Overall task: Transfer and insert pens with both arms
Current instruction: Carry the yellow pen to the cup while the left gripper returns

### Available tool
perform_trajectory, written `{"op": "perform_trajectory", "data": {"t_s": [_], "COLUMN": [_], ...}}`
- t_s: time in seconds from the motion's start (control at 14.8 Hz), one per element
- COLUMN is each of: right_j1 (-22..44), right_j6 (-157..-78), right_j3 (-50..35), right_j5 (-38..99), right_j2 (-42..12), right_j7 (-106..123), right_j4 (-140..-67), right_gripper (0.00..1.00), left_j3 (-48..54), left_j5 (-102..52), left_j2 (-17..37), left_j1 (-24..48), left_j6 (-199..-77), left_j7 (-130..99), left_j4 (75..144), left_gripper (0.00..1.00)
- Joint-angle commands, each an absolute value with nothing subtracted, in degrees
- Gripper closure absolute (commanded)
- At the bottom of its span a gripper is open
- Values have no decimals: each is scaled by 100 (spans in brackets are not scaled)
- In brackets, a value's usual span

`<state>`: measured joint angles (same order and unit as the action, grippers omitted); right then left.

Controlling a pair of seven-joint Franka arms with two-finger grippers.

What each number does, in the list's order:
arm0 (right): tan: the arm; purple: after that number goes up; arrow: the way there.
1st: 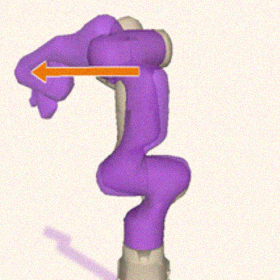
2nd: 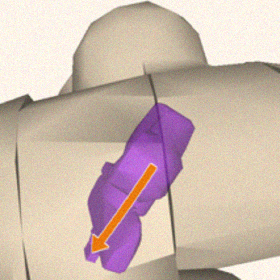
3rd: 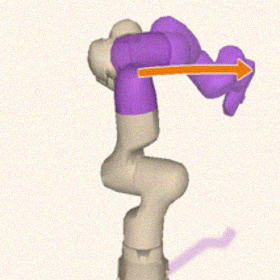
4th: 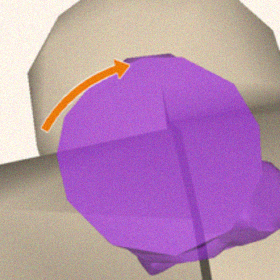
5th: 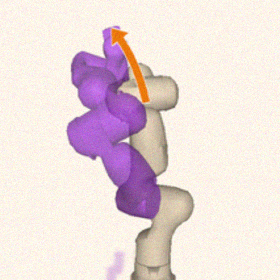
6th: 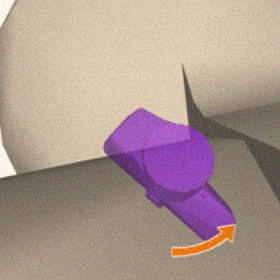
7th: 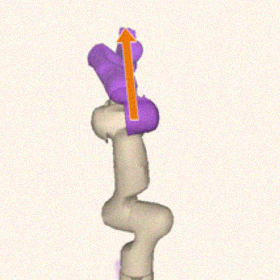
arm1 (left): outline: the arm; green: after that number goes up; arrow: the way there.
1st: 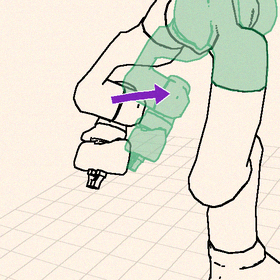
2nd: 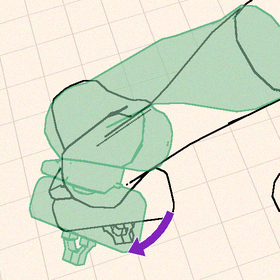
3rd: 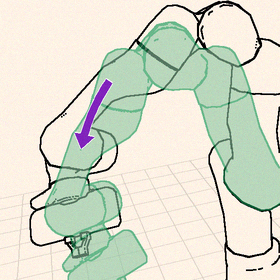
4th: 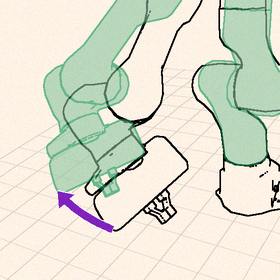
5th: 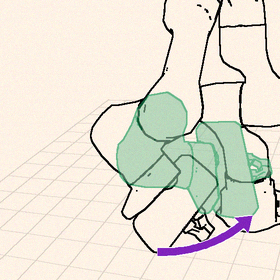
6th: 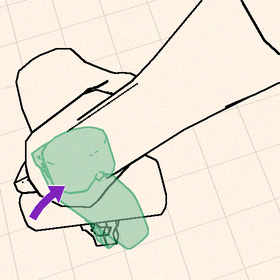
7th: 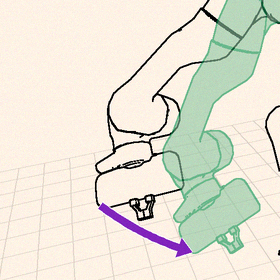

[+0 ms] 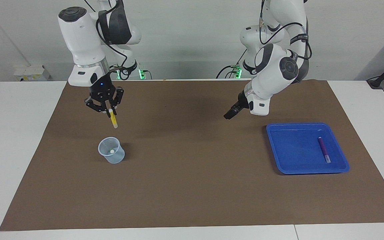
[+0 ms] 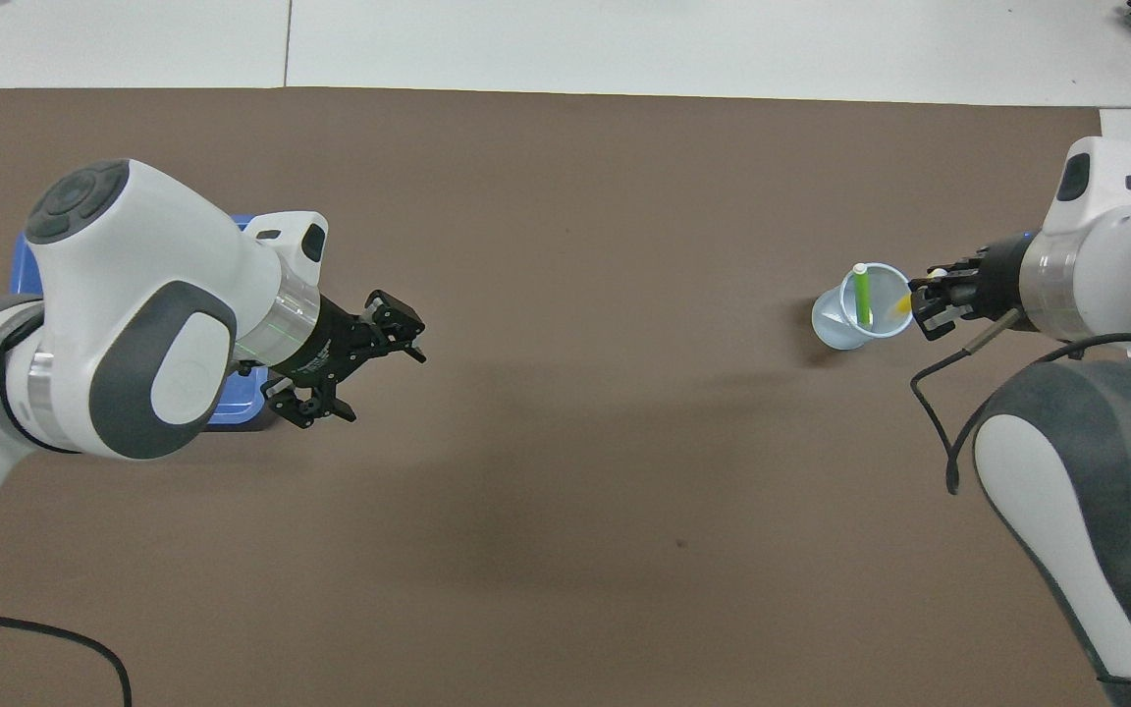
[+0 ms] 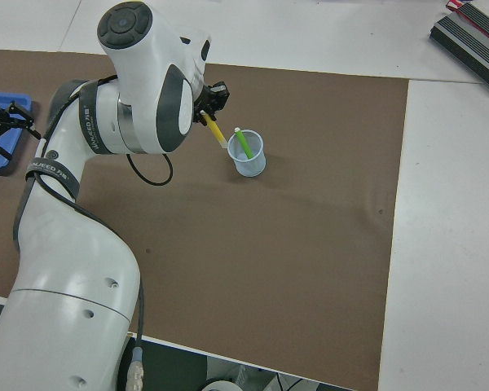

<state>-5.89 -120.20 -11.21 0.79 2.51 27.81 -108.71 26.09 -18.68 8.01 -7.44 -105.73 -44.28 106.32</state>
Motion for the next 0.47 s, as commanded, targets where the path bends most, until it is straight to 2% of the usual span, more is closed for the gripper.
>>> {"op": "perform_trajectory", "data": {"t_s": [0.0,0.14,0.41], "right_j1": [-703,-834,-914], "right_j6": [-12182,-12426,-12752], "right_j3": [-1195,-1204,-1204], "right_j5": [-9,-9,26], "right_j2": [194,115,-96], "right_j7": [2865,2891,3076], "right_j4": [-10986,-11065,-11092], "right_gripper": [100,100,100], "left_j3": [2610,2610,2610], "left_j5": [-1715,-1172,-266], "left_j2": [615,606,659], "left_j1": [-1456,-1792,-1881], "left_j6": [-10677,-11370,-11636], "left_j7": [-2732,-1114,-633], "left_j4": [10845,11073,11021], "left_gripper": [0,0,0]}}
